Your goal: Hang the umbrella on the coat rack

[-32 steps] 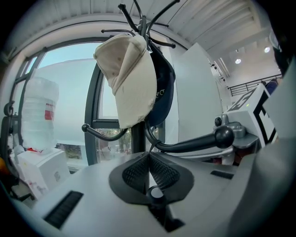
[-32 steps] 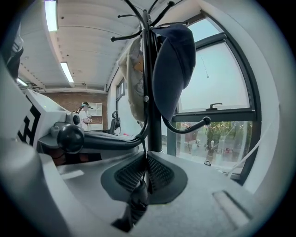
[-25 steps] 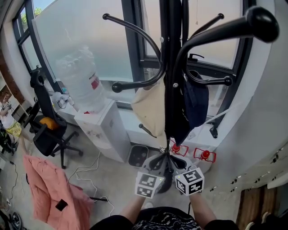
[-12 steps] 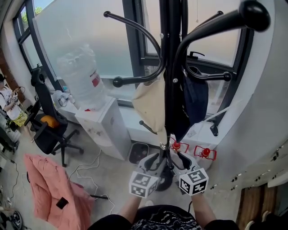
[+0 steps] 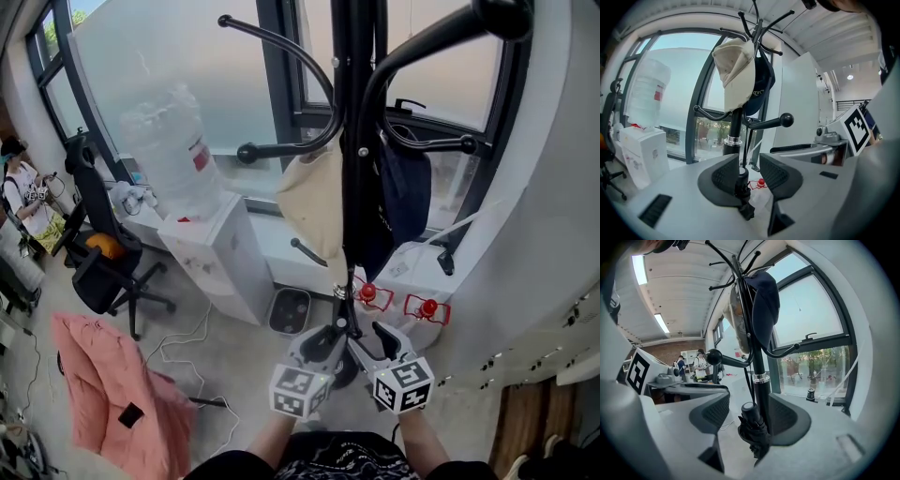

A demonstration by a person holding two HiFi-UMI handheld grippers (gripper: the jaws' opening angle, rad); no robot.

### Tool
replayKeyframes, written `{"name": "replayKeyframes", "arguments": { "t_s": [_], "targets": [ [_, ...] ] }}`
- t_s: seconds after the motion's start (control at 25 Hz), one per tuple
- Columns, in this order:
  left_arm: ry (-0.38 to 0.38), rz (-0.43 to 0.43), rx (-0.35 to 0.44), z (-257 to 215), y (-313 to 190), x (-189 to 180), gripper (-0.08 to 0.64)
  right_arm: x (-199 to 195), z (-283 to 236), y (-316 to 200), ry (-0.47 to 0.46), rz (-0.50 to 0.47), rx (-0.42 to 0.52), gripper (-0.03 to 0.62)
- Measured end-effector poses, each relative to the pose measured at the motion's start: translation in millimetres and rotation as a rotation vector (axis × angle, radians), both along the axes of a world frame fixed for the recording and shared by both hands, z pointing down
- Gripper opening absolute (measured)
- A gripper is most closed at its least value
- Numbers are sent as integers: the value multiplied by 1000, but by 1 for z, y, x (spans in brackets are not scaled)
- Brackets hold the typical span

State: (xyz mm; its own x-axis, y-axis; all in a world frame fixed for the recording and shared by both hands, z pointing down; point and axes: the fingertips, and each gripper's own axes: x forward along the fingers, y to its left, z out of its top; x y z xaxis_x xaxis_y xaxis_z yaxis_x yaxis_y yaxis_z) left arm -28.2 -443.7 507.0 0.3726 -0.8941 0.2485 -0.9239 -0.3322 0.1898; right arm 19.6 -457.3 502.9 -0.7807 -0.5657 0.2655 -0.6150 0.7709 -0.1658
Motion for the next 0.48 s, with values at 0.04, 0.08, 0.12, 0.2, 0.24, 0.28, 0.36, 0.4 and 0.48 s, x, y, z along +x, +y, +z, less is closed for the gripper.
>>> {"name": "replayKeyframes", "arguments": {
  "t_s": [0.04,0.08,0.12,0.2,0.24,0.28,0.36,0.4,0.48],
  "targets": [
    [2,0,1,1,3,2,120,3,0,3,0,4,0,252],
    [5,-1,7,1,6,4,120,5,-1,6,1,8,1,252],
    [9,-5,15,0,10,5,120,7,-1,10,1,13,2,252],
    [18,-15,29,-1,17,7,120,12,-3,16,-1,21,6,250],
    [23,-18,36,-2,20,8,120,13,-4,20,-2,23,10,250],
    [25,-19,42,-3,23,9,120,14,-4,23,-2,24,13,244],
    [22,-16,47,-4,30,12,120,17,-3,30,6,27,18,213],
    [19,-15,46,-4,34,14,118,18,-3,33,12,29,20,191],
    [18,-17,42,-5,41,18,118,20,-1,40,18,35,22,156]
  ]
}}
